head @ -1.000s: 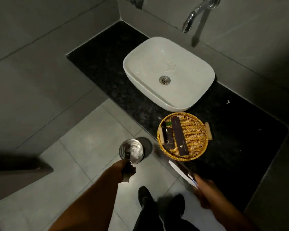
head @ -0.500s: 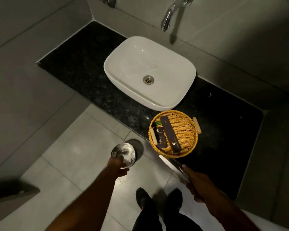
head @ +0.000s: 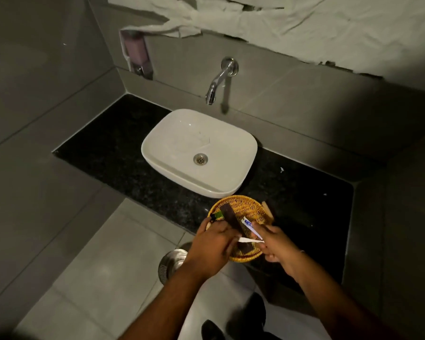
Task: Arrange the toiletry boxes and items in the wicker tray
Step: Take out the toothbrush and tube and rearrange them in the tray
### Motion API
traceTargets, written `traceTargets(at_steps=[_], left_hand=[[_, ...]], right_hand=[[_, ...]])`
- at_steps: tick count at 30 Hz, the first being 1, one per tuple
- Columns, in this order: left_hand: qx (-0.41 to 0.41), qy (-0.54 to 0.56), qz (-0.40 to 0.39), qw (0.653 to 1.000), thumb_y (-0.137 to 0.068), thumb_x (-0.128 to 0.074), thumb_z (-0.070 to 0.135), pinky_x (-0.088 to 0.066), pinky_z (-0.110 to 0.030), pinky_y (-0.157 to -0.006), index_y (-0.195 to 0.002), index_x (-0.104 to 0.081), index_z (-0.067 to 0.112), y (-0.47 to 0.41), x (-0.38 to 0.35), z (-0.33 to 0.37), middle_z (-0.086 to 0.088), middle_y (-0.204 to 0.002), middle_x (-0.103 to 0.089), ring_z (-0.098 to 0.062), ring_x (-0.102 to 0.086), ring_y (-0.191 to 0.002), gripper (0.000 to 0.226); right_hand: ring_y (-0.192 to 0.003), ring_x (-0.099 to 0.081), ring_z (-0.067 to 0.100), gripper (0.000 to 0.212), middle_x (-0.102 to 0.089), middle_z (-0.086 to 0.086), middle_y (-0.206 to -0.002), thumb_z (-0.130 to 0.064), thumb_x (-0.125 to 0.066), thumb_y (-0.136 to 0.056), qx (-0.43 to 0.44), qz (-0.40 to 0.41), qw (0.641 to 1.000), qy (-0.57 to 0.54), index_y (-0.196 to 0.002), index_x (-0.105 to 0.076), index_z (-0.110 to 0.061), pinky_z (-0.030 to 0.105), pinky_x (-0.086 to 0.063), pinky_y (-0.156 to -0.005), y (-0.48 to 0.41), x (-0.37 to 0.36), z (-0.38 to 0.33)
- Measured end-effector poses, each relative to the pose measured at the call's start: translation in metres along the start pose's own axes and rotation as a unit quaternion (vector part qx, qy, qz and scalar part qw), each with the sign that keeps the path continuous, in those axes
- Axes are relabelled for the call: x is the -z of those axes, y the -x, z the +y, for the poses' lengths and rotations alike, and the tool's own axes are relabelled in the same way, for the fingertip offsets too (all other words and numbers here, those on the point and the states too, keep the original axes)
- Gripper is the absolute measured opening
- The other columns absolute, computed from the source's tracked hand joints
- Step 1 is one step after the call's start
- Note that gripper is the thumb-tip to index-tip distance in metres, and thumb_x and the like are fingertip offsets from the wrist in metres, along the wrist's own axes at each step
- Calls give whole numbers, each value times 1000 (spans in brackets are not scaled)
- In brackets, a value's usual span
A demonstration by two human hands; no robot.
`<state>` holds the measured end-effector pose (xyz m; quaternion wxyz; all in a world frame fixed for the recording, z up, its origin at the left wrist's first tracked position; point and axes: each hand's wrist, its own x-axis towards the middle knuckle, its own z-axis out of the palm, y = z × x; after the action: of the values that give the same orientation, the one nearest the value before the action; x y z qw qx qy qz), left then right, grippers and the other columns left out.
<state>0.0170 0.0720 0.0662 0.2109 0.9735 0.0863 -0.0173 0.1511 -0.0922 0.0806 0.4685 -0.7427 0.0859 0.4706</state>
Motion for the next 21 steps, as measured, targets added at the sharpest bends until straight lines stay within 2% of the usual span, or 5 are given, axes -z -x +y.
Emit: traceTargets(at_steps=[5, 10, 15, 19, 21], left_hand=[[15, -25, -71, 997, -108, -43, 48, -41, -38, -116, -141, -66, 34, -25, -9, 12, 4, -140, -67, -20, -63, -132, 42], [180, 183, -177, 950, -112, -51, 41, -59, -43, -96, -123, -75, 19, -39, -39, 30, -14, -120, -80, -33, -75, -110, 34], [359, 423, -131, 822, -113, -54, 13, -42, -17, -39, -126, -73, -11, -57, -64, 42, -15, -61, -72, 3, -56, -38, 33], [426, 480, -88, 762, -116, -44, 12, -47, -24, -61, -131, -63, -10, -74, -77, 44, -46, -115, -66, -37, -70, -73, 33], [448, 498, -75, 738, -116, -42, 11, -46, -24, -59, -103, -67, 0, -82, -77, 46, -31, -94, -67, -27, -61, -69, 30]], right_hand=[[-40, -41, 6, 32, -54, -4, -55, -50, -56, -100, -65, -36, 996, -56, -101, -68, -20, 20, -37, -48, -22, 2, -7], [-103, -60, 23, 17, -63, -5, -96, -41, -57, -102, -43, 49, 986, -155, -96, -67, -28, 42, -57, -81, -56, 19, -9], [-72, -60, 17, 16, -68, 6, -83, -29, -66, -98, 28, 129, 989, -72, -93, -72, -15, 29, -48, -61, -88, 36, -3], [-55, -57, 12, 9, -70, 5, -70, -18, -70, -91, 7, 110, 991, -79, -84, -74, -14, 23, -44, -48, -97, 29, 10], [-55, -61, 13, 9, -73, 8, -71, -16, -70, -92, -20, 111, 987, -113, -90, -75, -8, 23, -49, -48, -99, 23, 16]])
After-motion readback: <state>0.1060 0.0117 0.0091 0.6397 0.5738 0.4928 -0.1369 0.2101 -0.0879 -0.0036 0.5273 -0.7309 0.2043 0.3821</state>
